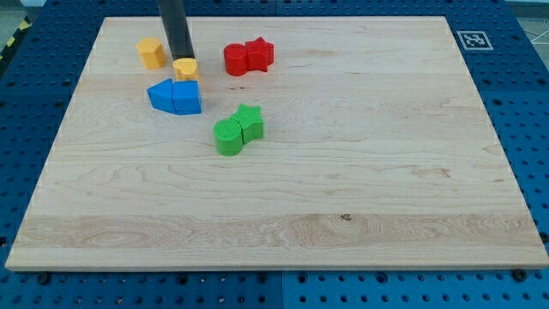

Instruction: Slide the yellow hexagon to the yellow heart

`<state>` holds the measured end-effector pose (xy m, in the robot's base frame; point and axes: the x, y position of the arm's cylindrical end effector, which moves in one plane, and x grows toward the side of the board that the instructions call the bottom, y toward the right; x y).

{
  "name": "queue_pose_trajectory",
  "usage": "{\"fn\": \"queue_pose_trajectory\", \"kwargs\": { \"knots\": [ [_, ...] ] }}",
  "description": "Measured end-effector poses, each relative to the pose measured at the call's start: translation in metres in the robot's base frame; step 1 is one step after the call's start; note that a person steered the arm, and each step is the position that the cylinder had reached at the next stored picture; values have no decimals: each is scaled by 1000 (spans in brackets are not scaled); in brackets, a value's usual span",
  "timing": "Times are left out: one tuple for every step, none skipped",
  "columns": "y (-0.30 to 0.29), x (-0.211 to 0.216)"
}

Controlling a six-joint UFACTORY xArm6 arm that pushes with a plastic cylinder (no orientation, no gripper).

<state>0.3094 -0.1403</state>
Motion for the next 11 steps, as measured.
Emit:
{"fn": "queue_pose_trajectory", "kwargs": {
  "knots": [
    [4, -6],
    [-4, -31],
    [-35, -59],
    [-76, -77],
    [-118, -78],
    [-125, -77],
    [-114, -77],
    [-102, -73],
    [-99, -64],
    [-92, -44],
    [-77, -20]
  ]
}}
